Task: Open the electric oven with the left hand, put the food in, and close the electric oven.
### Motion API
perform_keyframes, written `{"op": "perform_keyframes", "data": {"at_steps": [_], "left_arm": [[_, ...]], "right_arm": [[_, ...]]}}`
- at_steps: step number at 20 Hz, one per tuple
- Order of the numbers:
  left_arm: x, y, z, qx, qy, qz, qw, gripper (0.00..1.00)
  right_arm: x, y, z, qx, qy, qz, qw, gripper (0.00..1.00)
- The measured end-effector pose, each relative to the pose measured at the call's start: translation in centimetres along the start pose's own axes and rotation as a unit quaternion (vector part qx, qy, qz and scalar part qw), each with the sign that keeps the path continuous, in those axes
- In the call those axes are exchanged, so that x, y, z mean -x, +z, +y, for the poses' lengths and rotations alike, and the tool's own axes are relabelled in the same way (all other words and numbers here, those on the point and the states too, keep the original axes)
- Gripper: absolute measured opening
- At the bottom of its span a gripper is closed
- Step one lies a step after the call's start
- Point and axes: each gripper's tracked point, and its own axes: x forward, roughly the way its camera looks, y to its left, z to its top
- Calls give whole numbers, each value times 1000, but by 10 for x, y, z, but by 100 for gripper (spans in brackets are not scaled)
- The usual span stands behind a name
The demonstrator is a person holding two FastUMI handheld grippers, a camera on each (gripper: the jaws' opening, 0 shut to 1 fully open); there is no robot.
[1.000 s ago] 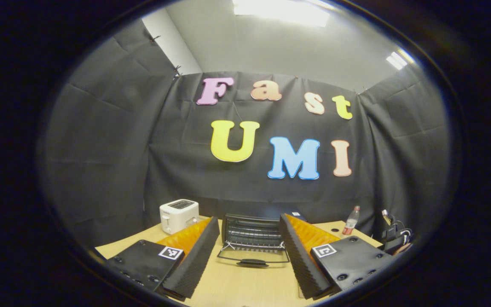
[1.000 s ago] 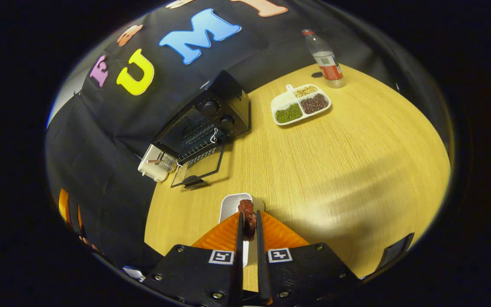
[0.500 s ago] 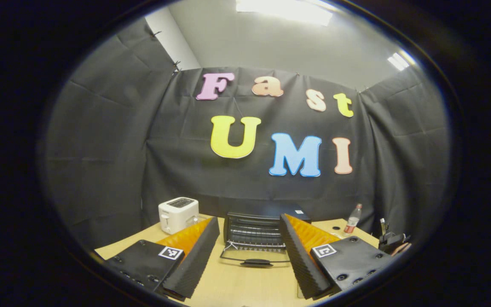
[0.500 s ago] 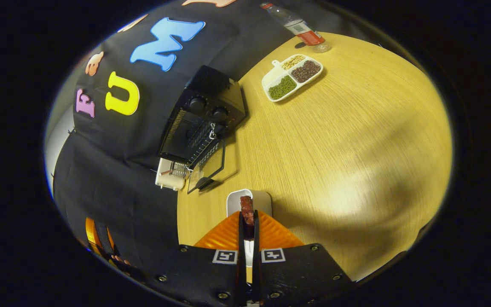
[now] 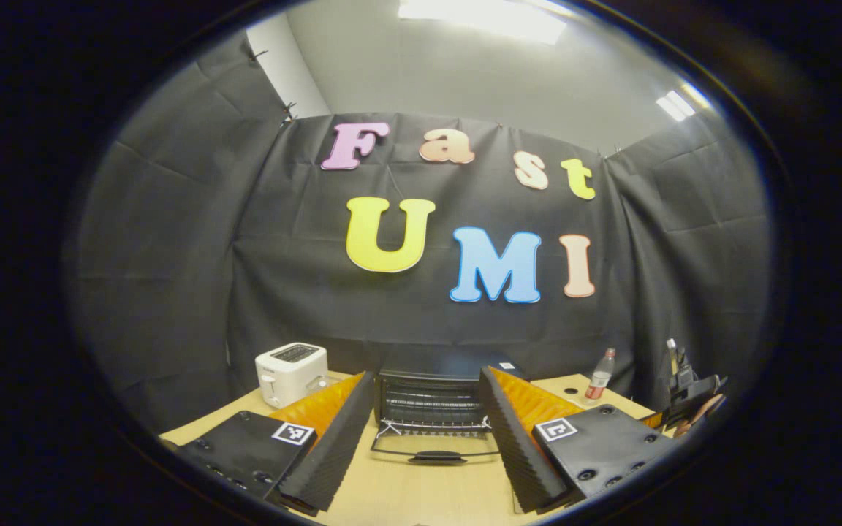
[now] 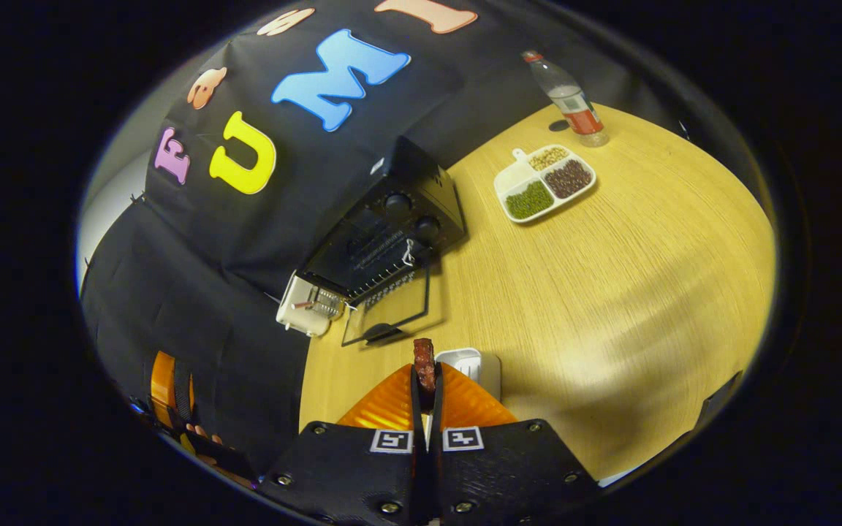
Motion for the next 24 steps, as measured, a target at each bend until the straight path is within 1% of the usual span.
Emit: {"op": "perform_keyframes", "data": {"at_steps": [3, 6, 10, 11, 12, 13, 15, 16, 17, 22, 23, 24], "left_arm": [[-16, -2, 10, 0, -11, 1, 1000, 98], [-27, -7, 22, 4, -20, 8, 1000, 98], [-36, -18, 45, 7, -27, 24, 999, 98], [-37, -21, 52, 7, -27, 29, 999, 97], [-36, -24, 59, 7, -27, 33, 999, 94], [-35, -26, 66, 5, -26, 36, 999, 97], [-34, -34, 85, -1, -19, 46, 999, 97], [-33, -37, 94, -3, -15, 51, 999, 92], [-32, -40, 102, -3, -12, 56, 998, 97], [-29, -45, 143, -19, 13, 71, 997, 97], [-27, -46, 148, -22, 16, 73, 997, 94], [-26, -46, 153, -26, 21, 75, 997, 97]], "right_arm": [[-14, 26, 35, -12, 23, -48, 999, 0], [-44, 47, 61, -33, 41, -87, 995, 1], [-94, 59, 79, -60, 48, -110, 991, 1], [-107, 59, 82, -64, 48, -114, 990, 1], [-120, 62, 83, -66, 46, -121, 989, 1], [-133, 64, 87, -66, 46, -128, 988, 1], [-156, 66, 91, -65, 47, -141, 987, 1], [-169, 67, 92, -61, 43, -145, 987, 1], [-181, 66, 93, -58, 41, -150, 986, 1], [-234, 72, 104, -48, 42, -171, 983, 1], [-244, 73, 106, -45, 44, -176, 982, 1], [-253, 75, 106, -43, 43, -179, 982, 1]]}}
